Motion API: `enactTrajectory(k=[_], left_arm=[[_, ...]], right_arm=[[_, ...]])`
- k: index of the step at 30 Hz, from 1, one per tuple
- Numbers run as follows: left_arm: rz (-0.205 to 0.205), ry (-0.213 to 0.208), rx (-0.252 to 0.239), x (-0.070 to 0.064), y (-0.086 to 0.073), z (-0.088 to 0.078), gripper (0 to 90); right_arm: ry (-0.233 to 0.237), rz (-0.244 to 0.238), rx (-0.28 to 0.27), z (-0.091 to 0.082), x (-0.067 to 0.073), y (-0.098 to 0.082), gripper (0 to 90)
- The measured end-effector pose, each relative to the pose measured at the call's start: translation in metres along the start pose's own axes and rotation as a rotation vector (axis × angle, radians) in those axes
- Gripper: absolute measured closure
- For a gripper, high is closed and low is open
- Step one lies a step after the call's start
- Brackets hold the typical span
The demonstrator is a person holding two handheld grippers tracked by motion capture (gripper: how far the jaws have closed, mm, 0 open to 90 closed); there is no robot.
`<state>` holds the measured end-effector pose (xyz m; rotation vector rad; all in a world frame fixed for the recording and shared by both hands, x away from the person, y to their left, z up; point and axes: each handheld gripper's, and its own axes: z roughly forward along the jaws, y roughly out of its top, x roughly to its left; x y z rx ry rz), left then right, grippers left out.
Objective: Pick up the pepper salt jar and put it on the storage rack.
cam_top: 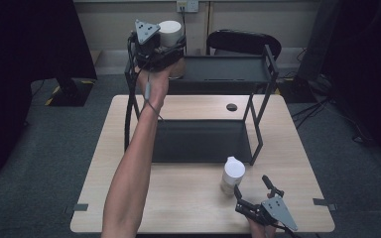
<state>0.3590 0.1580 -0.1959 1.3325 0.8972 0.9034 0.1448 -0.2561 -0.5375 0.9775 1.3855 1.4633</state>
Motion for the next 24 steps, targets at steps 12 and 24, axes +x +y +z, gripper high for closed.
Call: enactTrajectory(k=[12, 24], left_arm=[[0.011, -0.014, -0.010, 0.0017, -0.0037, 0.0009, 34.1], [0.018, -0.014, -0.027, 0.0043, -0.0056, -0.0013, 21.2]], right_arm=[[0.000, -0.001, 0.003, 0.0002, 0.0000, 0.0005, 1.4], [-0.002, -0.001, 0.002, 0.0002, 0.0005, 0.0003, 1.4]])
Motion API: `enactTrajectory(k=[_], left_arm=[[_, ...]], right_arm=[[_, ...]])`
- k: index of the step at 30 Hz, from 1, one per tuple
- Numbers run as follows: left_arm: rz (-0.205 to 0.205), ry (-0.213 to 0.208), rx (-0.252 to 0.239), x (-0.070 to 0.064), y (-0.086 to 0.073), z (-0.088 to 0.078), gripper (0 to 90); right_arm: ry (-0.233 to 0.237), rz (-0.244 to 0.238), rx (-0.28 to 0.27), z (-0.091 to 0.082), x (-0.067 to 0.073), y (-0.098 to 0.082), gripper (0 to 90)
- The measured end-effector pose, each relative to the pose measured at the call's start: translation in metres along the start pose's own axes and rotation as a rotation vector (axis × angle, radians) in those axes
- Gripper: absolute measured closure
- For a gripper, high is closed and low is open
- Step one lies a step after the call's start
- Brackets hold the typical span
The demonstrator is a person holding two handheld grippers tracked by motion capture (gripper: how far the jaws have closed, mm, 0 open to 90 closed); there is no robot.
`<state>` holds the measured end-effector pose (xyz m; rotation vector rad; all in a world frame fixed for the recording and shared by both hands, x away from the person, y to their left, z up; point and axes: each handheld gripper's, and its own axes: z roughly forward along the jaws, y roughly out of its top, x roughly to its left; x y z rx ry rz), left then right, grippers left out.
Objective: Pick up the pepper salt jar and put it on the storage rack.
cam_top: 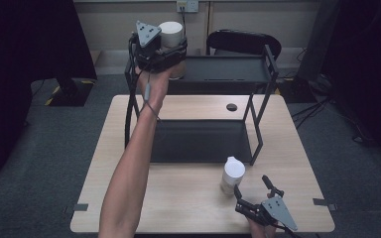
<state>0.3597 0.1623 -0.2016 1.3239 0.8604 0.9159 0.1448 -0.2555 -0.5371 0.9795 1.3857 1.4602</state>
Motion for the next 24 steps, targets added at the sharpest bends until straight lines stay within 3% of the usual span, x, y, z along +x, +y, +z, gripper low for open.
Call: enactTrajectory(k=[4, 7, 10, 16, 21, 24], left_arm=[[-0.004, -0.007, -0.022, 0.002, -0.004, -0.004, 16.0], [-0.005, 0.014, -0.029, -0.002, -0.007, -0.006, 7.0], [-0.032, 0.024, -0.027, -0.003, -0.010, -0.008, 0.0], [-0.029, 0.013, -0.055, -0.002, -0.018, -0.019, 0.0], [-0.094, -0.029, -0.087, 0.003, -0.019, -0.034, 0.0], [-0.081, -0.027, -0.104, 0.001, -0.021, -0.041, 0.0]], right_arm=[[0.001, -0.002, 0.000, 0.000, 0.000, 0.000, 1.4], [0.001, -0.001, 0.000, 0.000, 0.000, 0.000, 1.4], [0.000, 0.000, 0.000, 0.000, 0.000, 0.000, 1.4], [-0.001, -0.002, -0.001, 0.000, 0.000, 0.000, 1.4], [-0.003, -0.002, -0.001, 0.000, 0.001, 0.000, 1.4], [-0.003, -0.003, -0.001, 0.000, 0.001, 0.000, 1.4]])
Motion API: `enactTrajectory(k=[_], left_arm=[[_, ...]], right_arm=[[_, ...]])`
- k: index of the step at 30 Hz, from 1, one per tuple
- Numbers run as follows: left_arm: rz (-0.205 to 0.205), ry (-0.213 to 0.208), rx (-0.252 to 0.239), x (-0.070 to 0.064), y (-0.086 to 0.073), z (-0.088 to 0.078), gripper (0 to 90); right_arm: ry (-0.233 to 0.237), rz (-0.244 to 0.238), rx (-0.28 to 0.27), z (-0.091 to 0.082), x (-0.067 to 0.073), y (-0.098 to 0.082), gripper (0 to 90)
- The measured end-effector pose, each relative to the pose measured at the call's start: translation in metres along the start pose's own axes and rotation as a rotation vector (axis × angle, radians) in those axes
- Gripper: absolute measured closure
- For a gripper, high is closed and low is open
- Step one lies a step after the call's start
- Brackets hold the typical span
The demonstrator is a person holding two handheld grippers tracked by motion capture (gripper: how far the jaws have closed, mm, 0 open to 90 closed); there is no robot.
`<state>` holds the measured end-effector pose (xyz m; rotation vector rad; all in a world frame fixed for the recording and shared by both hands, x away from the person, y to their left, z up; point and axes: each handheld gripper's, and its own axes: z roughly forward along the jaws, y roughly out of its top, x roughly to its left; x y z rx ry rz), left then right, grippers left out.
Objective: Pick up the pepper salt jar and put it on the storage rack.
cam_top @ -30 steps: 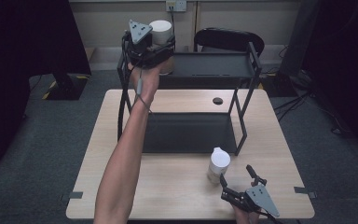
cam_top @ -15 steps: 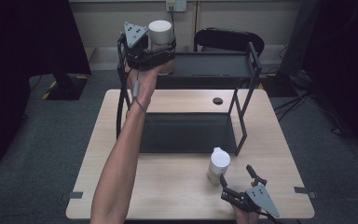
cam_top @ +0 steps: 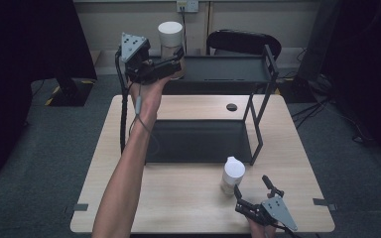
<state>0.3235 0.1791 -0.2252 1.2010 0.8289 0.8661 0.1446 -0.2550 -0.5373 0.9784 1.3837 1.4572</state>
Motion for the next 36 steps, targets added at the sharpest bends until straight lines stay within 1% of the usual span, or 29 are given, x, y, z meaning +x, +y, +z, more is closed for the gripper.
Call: enactTrajectory(k=[1, 4, 6, 9, 13, 15, 16, 18, 21, 25, 26, 27, 31, 33, 34, 36], left_arm=[[0.008, -0.001, -0.001, 0.000, 0.000, -0.002, 0.0], [-0.006, -0.010, 0.009, 0.002, -0.001, -0.009, 0.0], [-0.005, -0.002, 0.013, 0.003, -0.003, -0.013, 0.0], [-0.006, -0.001, 0.015, 0.004, -0.008, -0.020, 0.0], [0.006, -0.009, 0.010, 0.003, -0.016, -0.031, 0.0], [0.007, -0.015, -0.016, 0.001, -0.022, -0.039, 0.0], [0.011, -0.024, -0.031, 0.000, -0.024, -0.043, 0.2], [0.015, -0.045, -0.043, -0.001, -0.027, -0.051, 0.1], [0.023, -0.066, -0.039, -0.002, -0.027, -0.060, 0.0], [0.046, -0.068, -0.062, -0.006, -0.034, -0.072, 0.0], [0.046, -0.072, -0.061, -0.006, -0.036, -0.074, 0.0], [0.038, -0.079, -0.057, -0.006, -0.037, -0.078, 0.0], [0.047, -0.080, -0.065, -0.009, -0.045, -0.086, 0.0], [0.046, -0.093, -0.068, -0.008, -0.049, -0.091, 0.0], [0.052, -0.095, -0.063, -0.009, -0.049, -0.093, 0.0], [0.048, -0.096, -0.069, -0.009, -0.052, -0.097, 0.0]], right_arm=[[0.000, -0.001, -0.001, 0.000, 0.000, 0.000, 1.4], [-0.001, 0.000, -0.001, 0.000, 0.000, 0.000, 1.4], [-0.002, -0.001, -0.002, 0.000, 0.000, 0.000, 1.4], [-0.001, -0.001, -0.002, 0.000, 0.000, 0.000, 1.4], [0.000, -0.002, -0.002, 0.000, 0.000, 0.000, 1.4], [0.000, -0.002, -0.003, 0.000, 0.000, 0.000, 1.4], [0.001, -0.002, -0.002, 0.000, 0.000, 0.000, 1.4], [0.001, -0.001, -0.001, 0.000, 0.000, 0.000, 1.4], [0.000, -0.001, -0.001, 0.000, 0.000, 0.000, 1.4], [0.001, -0.001, 0.000, 0.000, 0.000, 0.000, 1.4], [0.000, 0.000, 0.000, 0.000, 0.000, 0.000, 1.4], [-0.001, -0.001, -0.001, 0.000, 0.000, 0.000, 1.4], [-0.002, -0.001, -0.001, 0.000, 0.001, 0.000, 1.4], [-0.003, 0.000, -0.001, 0.000, 0.001, 0.000, 1.4], [-0.002, 0.000, 0.000, 0.000, 0.001, 0.000, 1.4], [-0.001, 0.000, 0.001, 0.000, 0.000, 0.000, 1.4]])
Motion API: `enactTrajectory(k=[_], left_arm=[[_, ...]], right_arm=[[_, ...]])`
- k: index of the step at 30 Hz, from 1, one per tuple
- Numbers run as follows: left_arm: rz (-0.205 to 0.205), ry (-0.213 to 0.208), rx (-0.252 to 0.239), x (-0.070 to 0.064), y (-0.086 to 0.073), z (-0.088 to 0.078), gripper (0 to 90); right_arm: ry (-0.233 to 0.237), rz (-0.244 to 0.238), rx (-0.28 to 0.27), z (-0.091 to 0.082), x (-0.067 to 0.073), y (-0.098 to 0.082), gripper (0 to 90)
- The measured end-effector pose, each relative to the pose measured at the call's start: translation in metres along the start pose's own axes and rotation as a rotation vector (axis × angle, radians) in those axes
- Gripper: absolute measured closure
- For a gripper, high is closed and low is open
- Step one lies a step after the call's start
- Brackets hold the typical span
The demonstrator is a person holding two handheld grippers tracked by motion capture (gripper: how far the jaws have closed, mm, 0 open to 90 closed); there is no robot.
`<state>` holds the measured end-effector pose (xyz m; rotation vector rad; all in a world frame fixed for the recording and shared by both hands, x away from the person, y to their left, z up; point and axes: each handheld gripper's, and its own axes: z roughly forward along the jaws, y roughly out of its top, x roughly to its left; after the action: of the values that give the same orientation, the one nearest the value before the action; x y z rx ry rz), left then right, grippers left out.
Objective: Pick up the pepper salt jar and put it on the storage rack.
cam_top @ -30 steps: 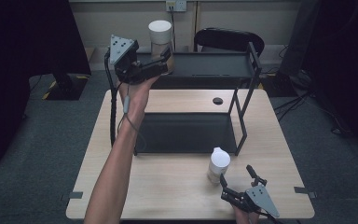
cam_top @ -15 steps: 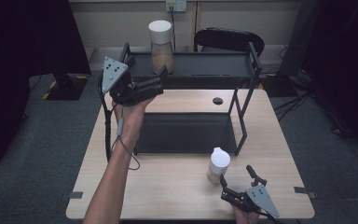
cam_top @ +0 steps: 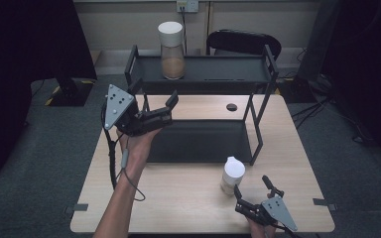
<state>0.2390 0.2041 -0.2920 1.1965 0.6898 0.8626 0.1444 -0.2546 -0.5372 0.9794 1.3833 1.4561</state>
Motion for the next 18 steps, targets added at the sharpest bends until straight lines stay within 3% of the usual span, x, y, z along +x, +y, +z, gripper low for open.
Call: enactTrajectory(k=[6, 9, 15, 18], left_arm=[[0.034, 0.002, -0.019, -0.007, -0.009, -0.013, 0.0], [0.016, -0.001, -0.021, -0.005, -0.017, -0.022, 0.0], [0.024, 0.021, -0.015, -0.007, -0.036, -0.039, 0.0], [0.005, 0.015, -0.006, -0.006, -0.048, -0.045, 0.0]], right_arm=[[-0.004, 0.002, 0.001, 0.000, 0.001, 0.000, 1.4], [0.002, 0.001, 0.001, 0.000, 0.000, 0.000, 1.4], [0.006, 0.000, -0.001, 0.000, -0.001, 0.000, 1.3], [0.005, 0.000, 0.000, 0.000, 0.000, 0.000, 1.4]])
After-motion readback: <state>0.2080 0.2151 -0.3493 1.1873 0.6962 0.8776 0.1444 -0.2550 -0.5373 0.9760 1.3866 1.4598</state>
